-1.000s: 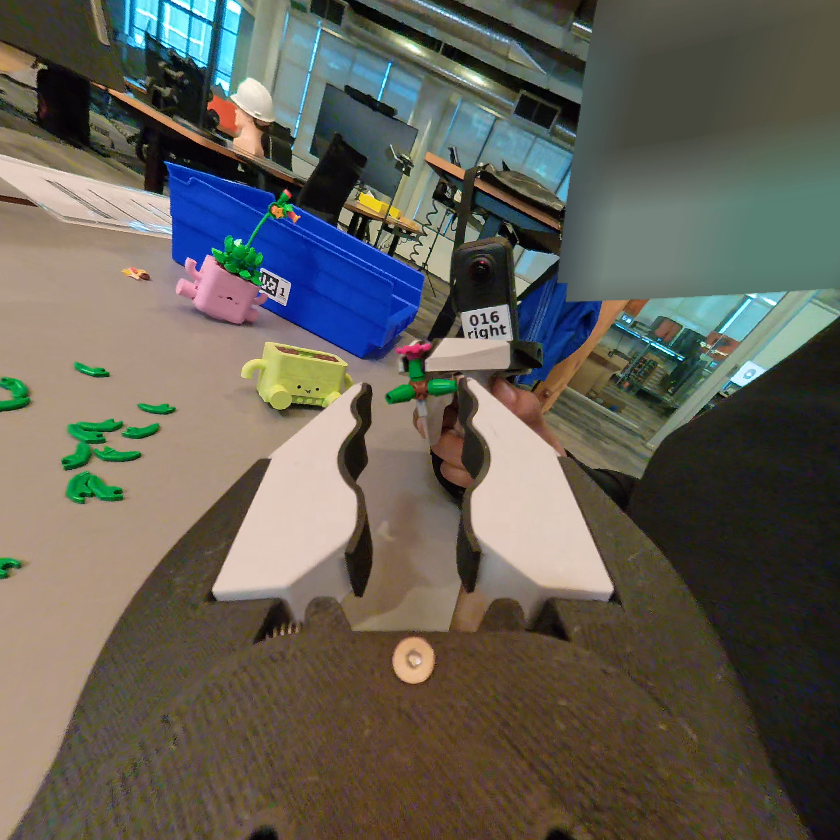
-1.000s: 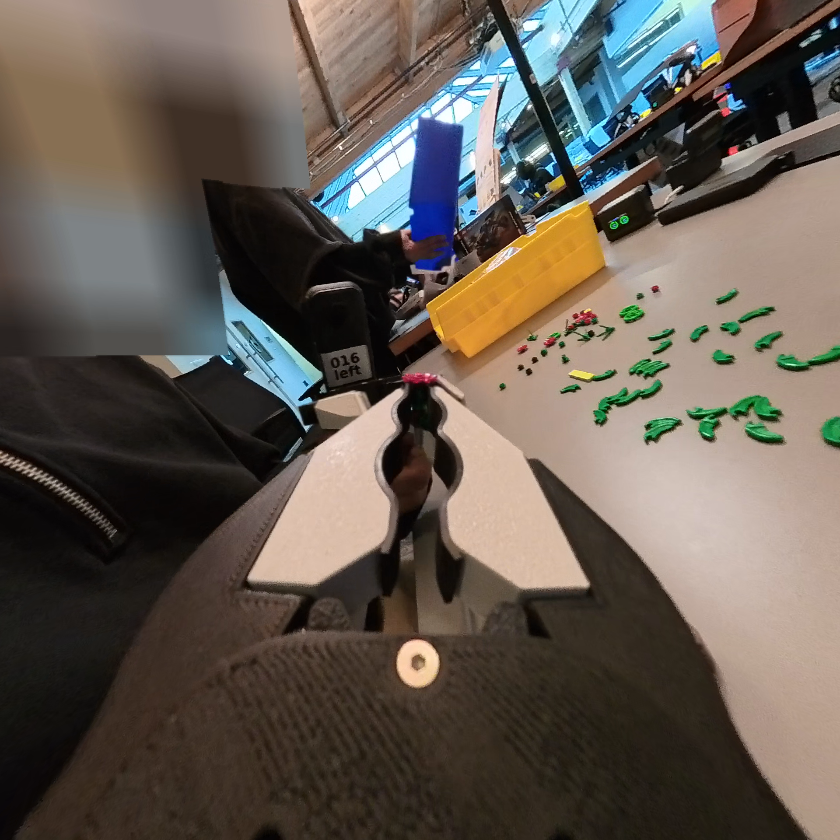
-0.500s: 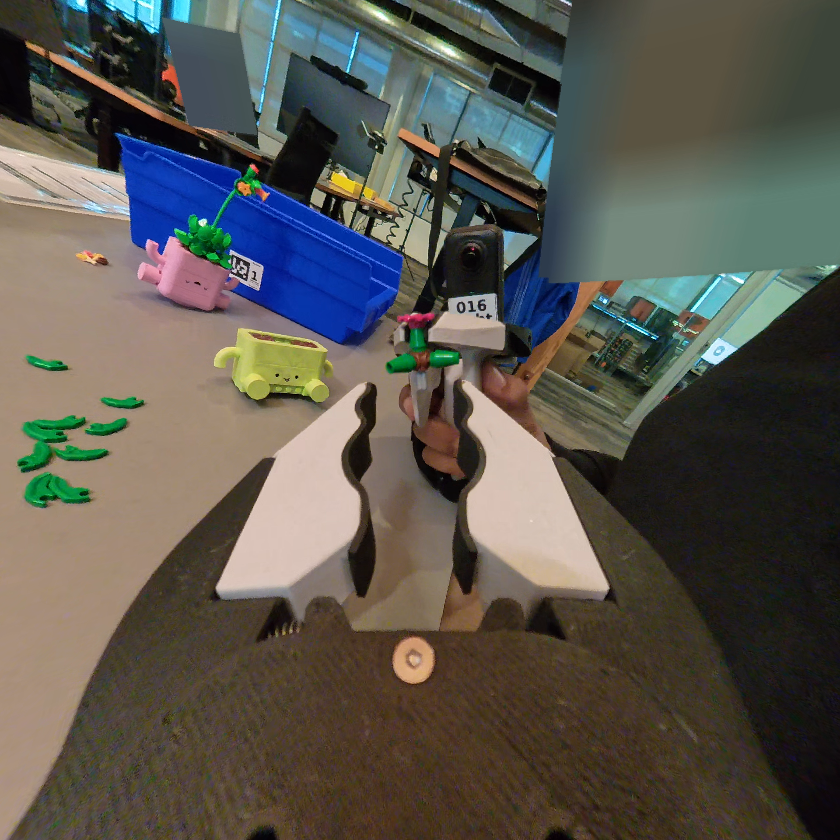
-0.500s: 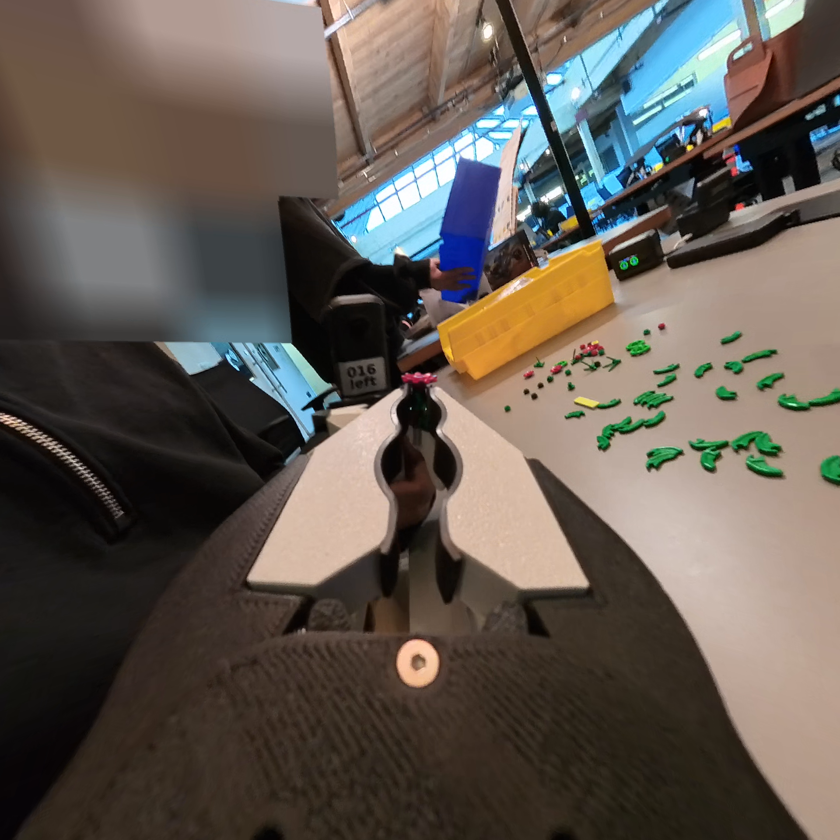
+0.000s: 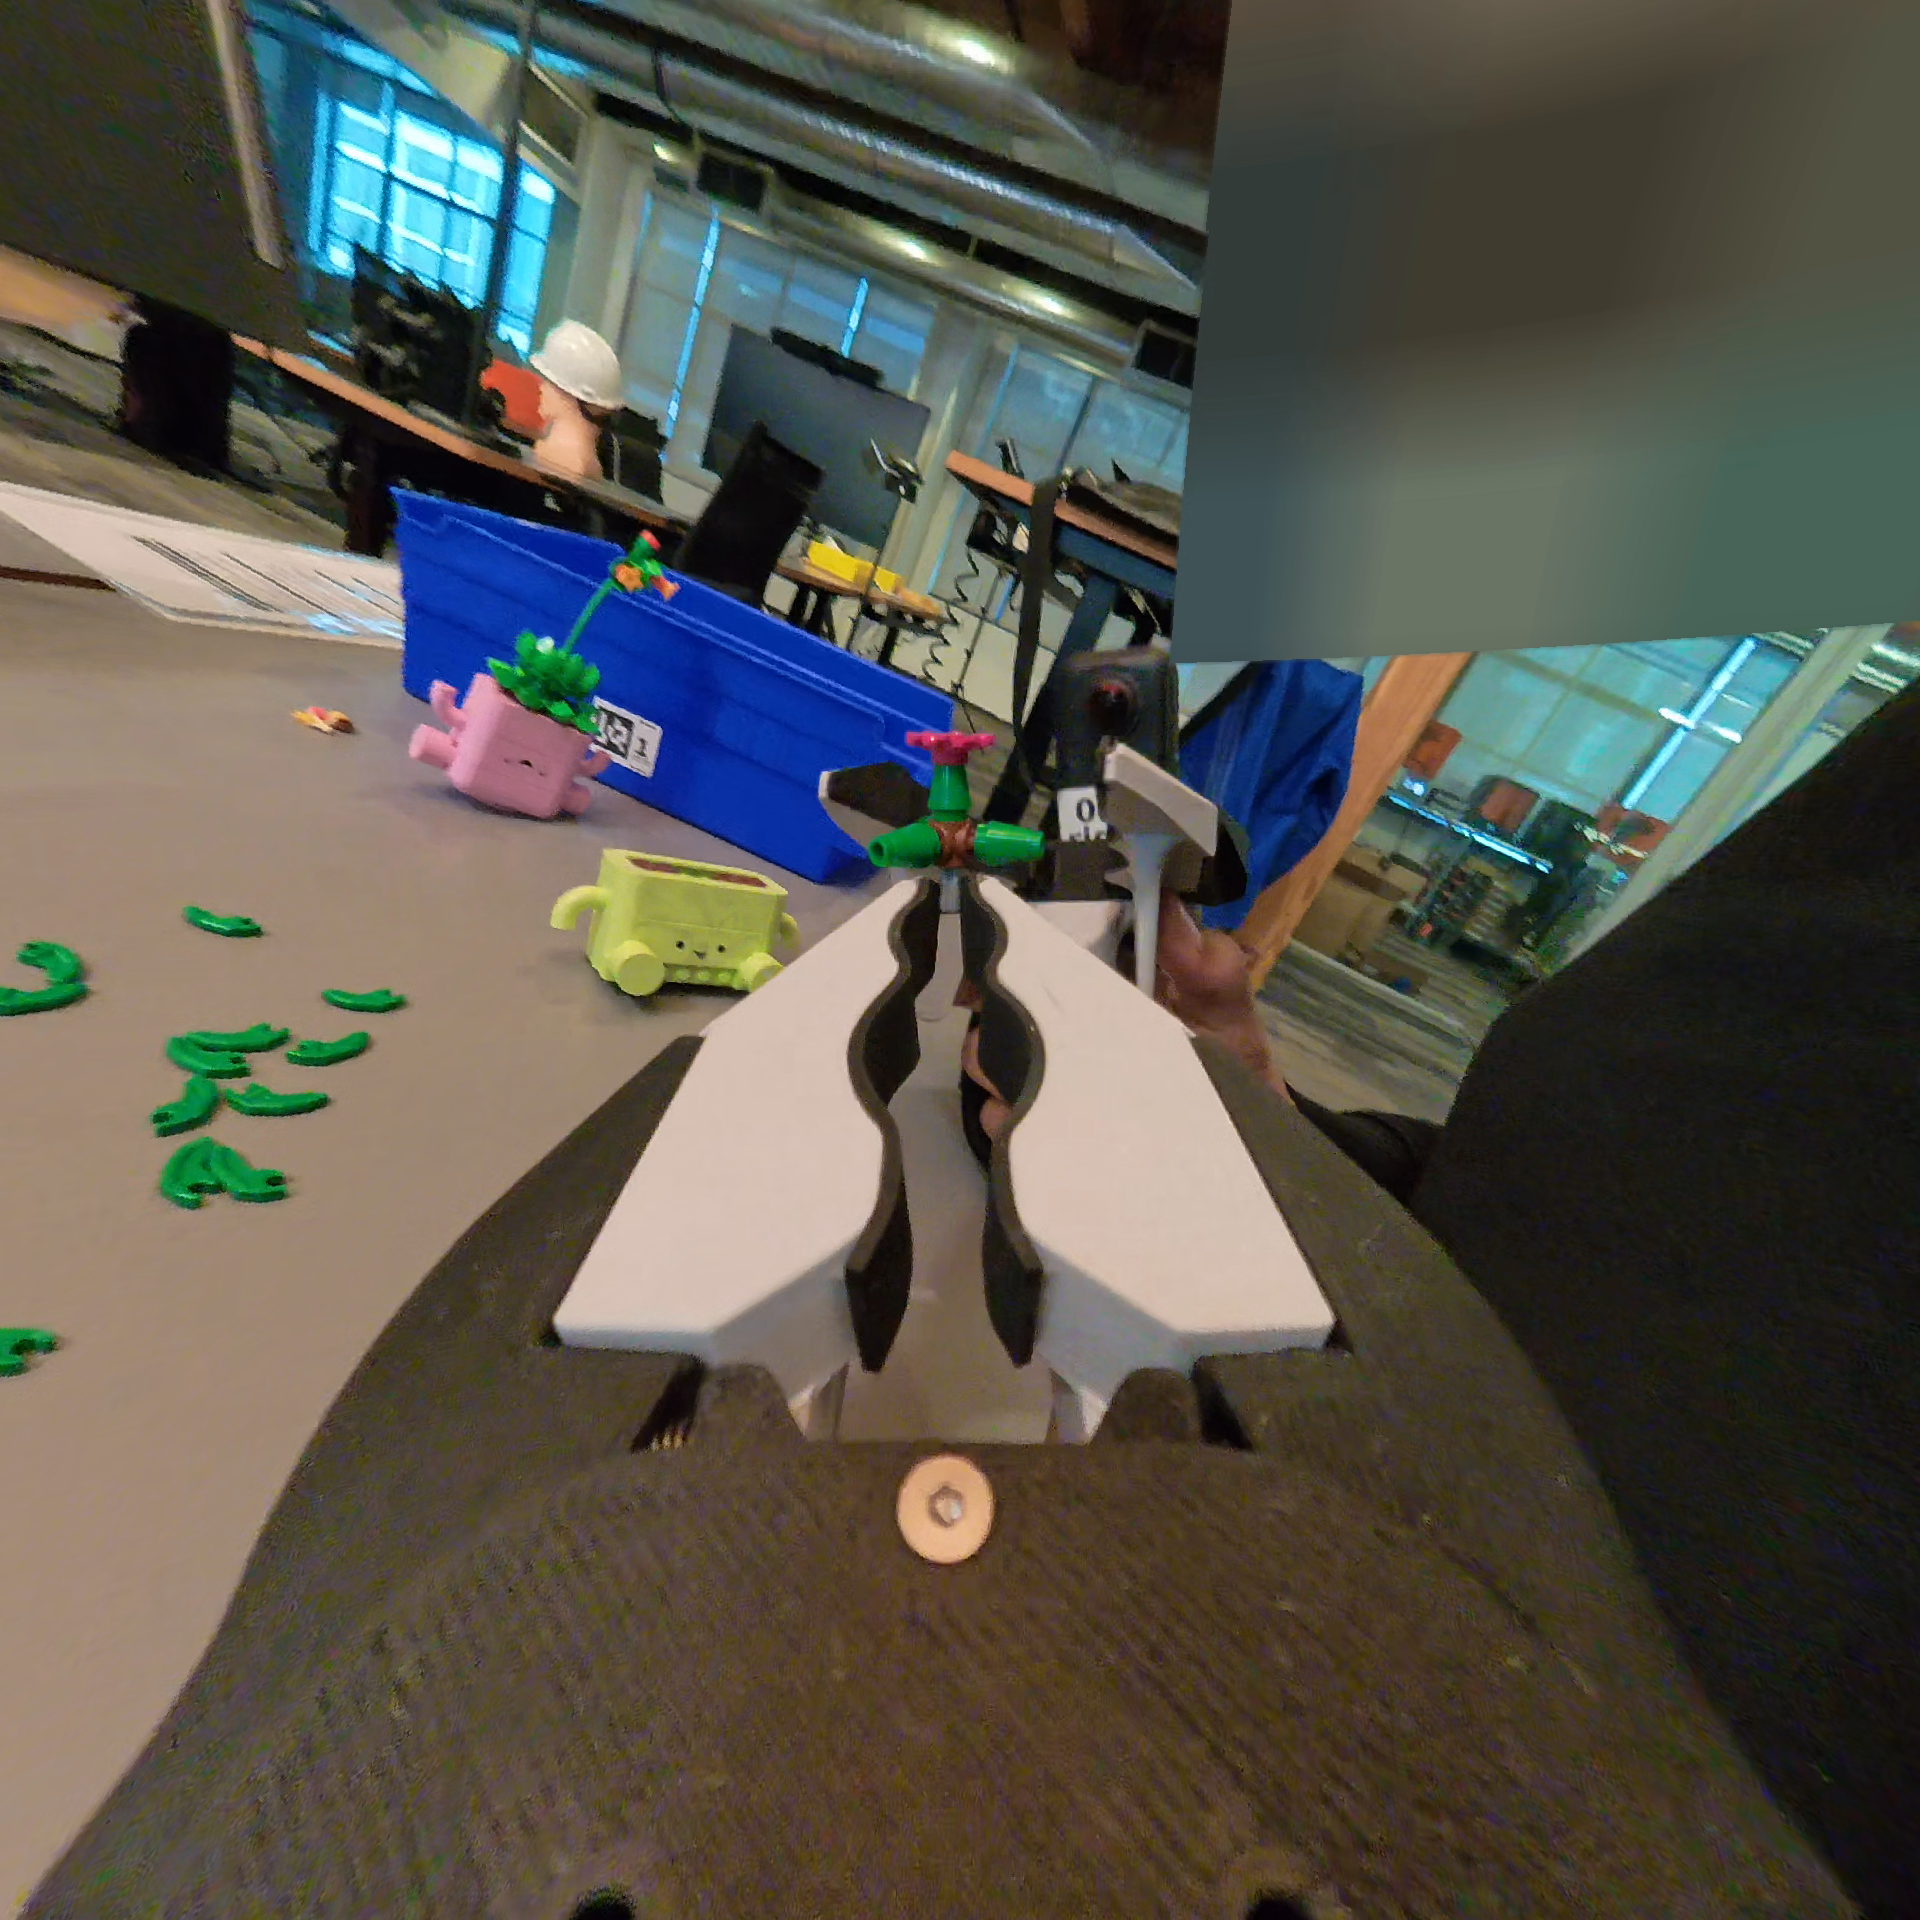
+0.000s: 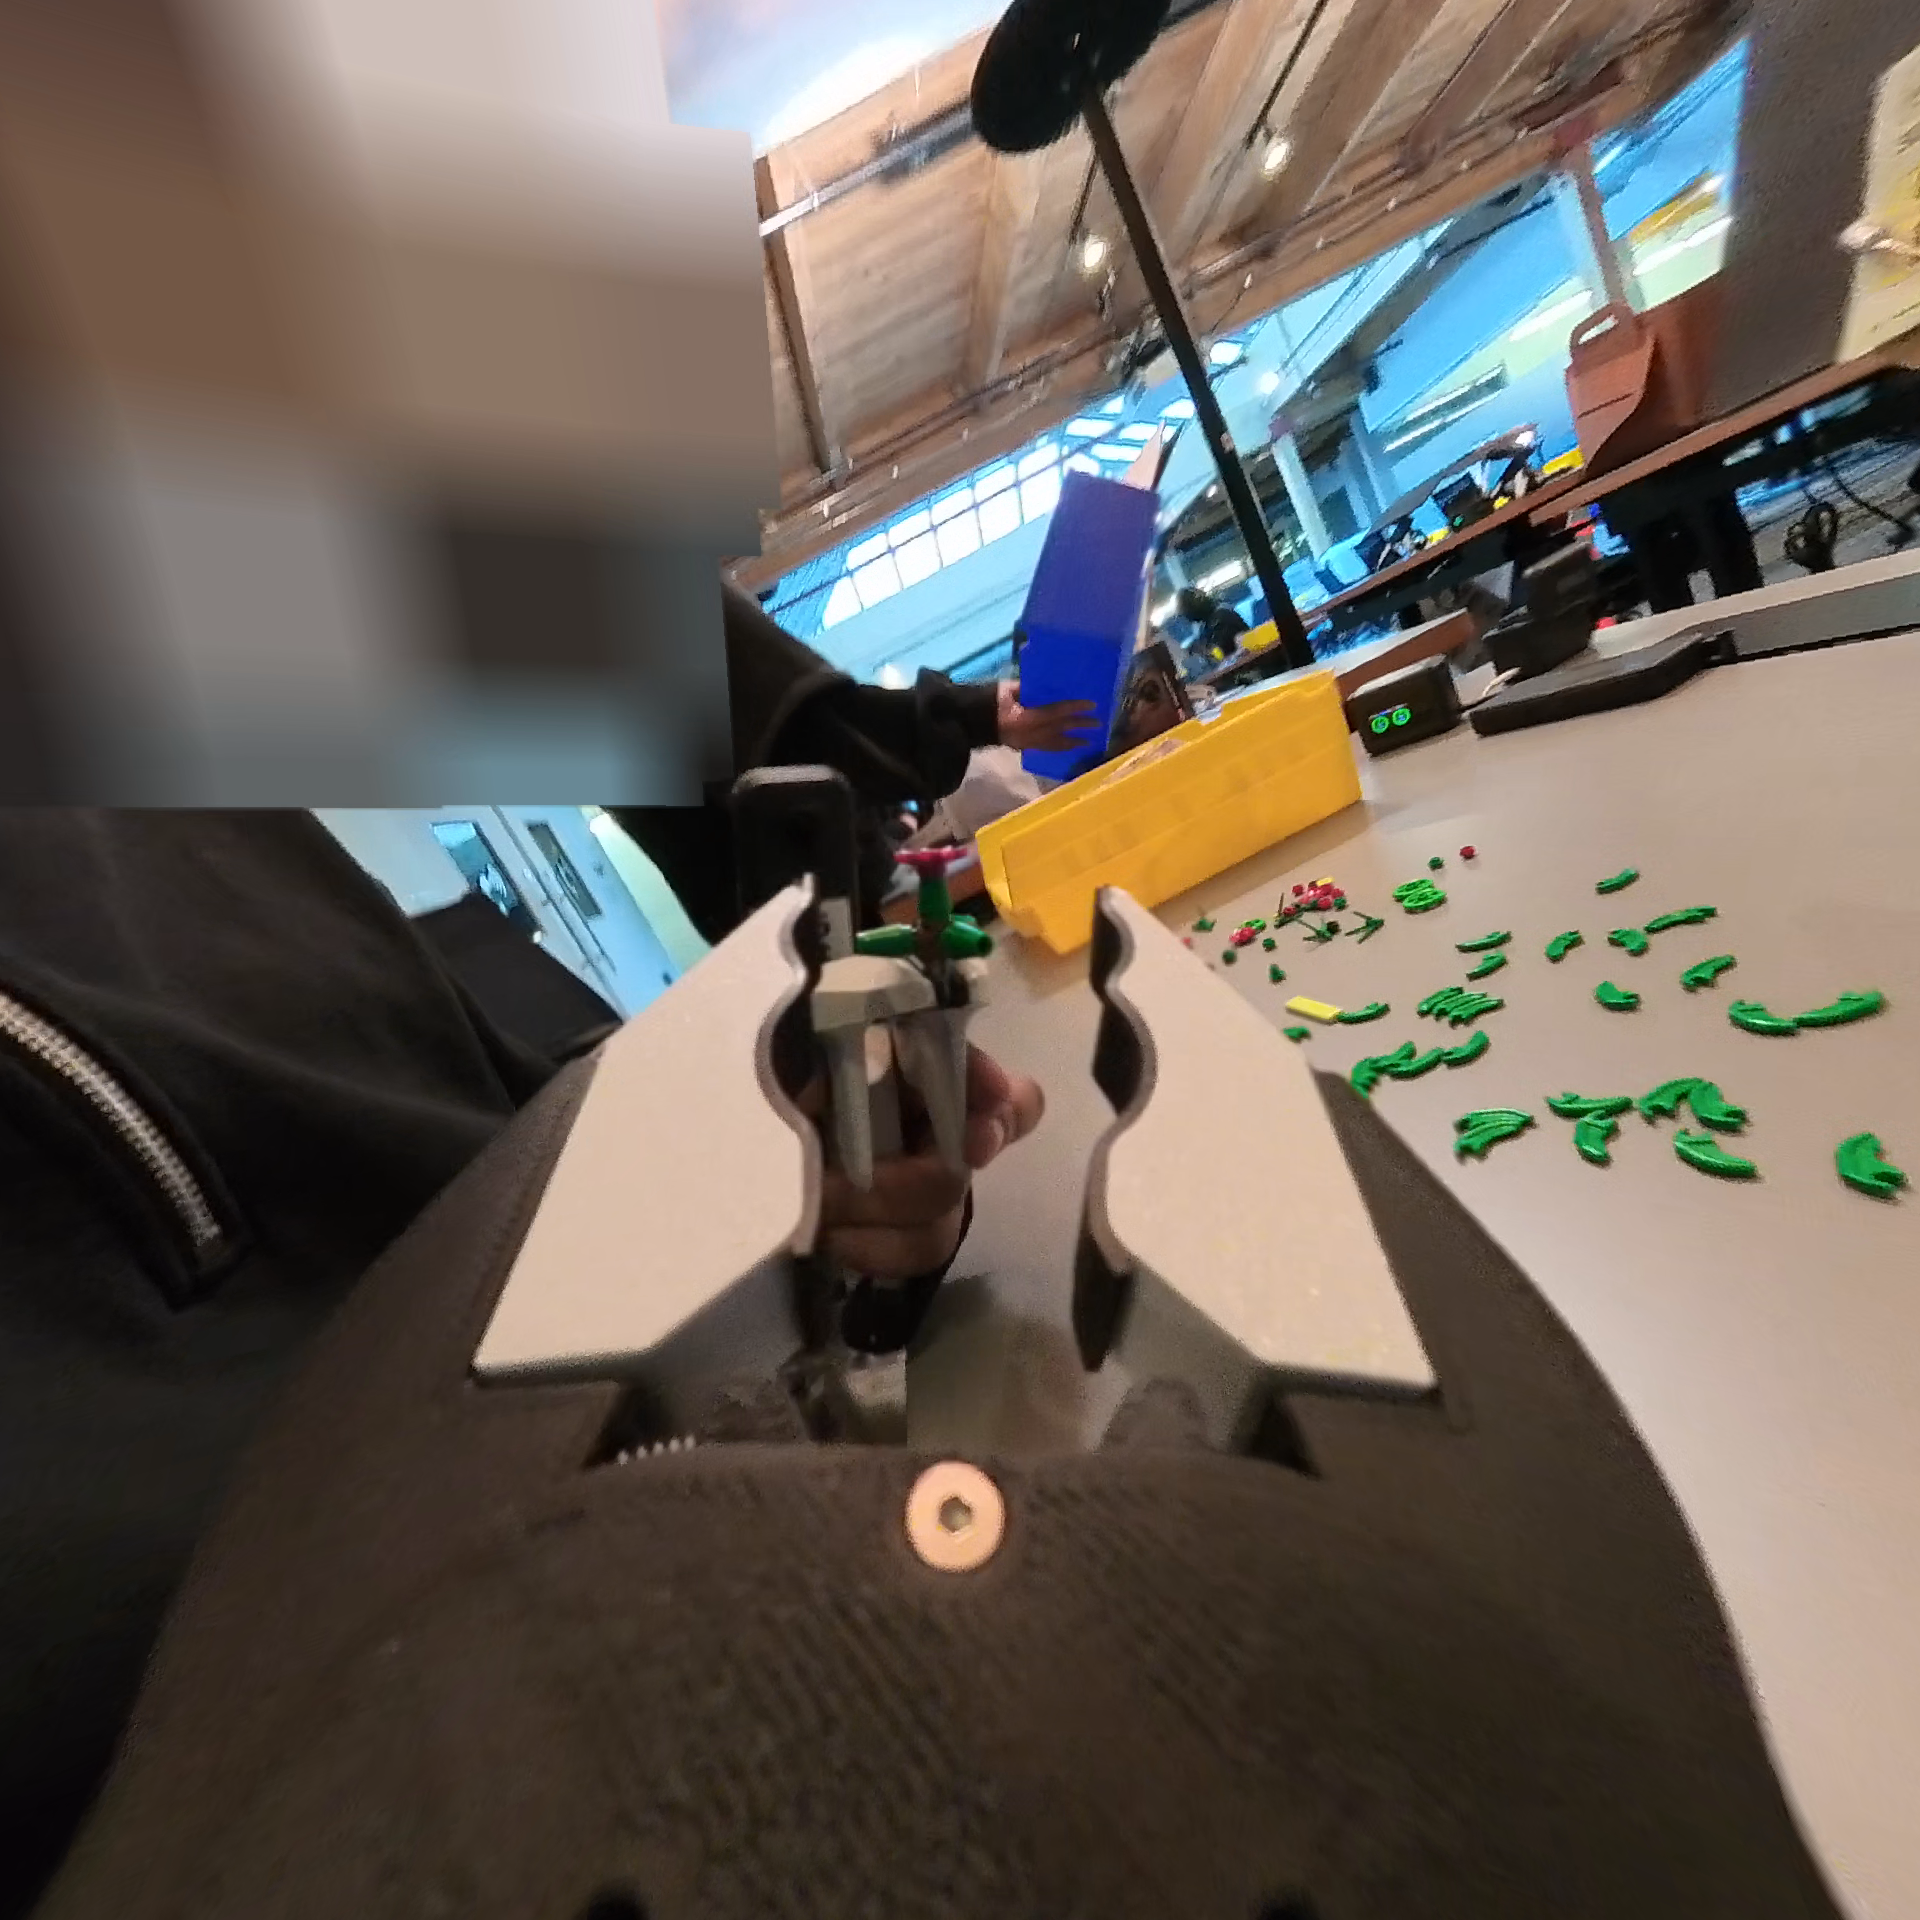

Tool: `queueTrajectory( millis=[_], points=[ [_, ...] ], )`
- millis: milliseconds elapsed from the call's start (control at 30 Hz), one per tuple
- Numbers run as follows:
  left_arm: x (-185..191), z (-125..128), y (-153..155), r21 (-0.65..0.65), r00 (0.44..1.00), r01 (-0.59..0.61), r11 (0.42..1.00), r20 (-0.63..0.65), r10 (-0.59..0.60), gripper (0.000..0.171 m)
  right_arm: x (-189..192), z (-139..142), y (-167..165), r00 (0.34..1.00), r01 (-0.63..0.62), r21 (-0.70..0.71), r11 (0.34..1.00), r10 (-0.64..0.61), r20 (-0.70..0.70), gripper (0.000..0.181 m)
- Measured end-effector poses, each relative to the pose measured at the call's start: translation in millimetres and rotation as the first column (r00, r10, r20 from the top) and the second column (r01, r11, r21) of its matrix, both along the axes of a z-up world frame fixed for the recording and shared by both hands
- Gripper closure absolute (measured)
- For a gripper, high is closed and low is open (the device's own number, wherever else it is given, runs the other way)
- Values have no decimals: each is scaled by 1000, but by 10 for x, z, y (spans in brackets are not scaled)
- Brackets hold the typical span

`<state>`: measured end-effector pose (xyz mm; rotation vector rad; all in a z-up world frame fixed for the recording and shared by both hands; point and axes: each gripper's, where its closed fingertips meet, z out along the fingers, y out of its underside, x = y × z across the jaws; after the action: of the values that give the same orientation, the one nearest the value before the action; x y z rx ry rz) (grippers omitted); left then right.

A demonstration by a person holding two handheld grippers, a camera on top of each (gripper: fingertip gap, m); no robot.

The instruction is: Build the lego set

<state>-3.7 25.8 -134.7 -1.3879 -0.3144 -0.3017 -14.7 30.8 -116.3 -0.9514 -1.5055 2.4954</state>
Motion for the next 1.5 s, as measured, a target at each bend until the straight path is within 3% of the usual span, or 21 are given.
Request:
queueTrajectory(
  millis=[133,400,633,800,933,1100,1233,1433,1500],
  points=[
    [-58,49,-51,40,999,-32,999,-1,32,171,-25,15,52,999,46,17,999,-46,-1,127],
    [-53,19,-13,34,999,-53,998,-11,54,171,8,-88,-155,978,191,340,921,-149,-146,136],
    [-31,-42,49,0,995,-88,996,-37,88,171,16,-106,-201,973,215,371,904,-167,-157,142],
    [-49,-65,73,-55,968,-194,979,-171,182,171,2,-133,-204,975,212,368,906,-172,-138,140],
    [-53,-96,98,-114,900,-300,947,-363,242,171,-4,-152,-189,979,201,343,918,-177,-102,138],
    [-31,-163,120,-143,748,-414,899,-617,246,171,-21,-195,-122,980,198,356,913,-183,-77,150],
    [-27,-199,126,-155,671,-445,882,-710,214,171,2,-239,-97,983,181,408,895,-156,-94,154],
    [-63,-257,103,-141,498,-521,842,-851,166,171,16,-321,-87,975,216,542,813,-150,-164,156],
    [-64,-285,104,-146,485,-521,841,-862,150,171,21,-344,-88,968,238,579,780,-146,-203,156]
  ],
)
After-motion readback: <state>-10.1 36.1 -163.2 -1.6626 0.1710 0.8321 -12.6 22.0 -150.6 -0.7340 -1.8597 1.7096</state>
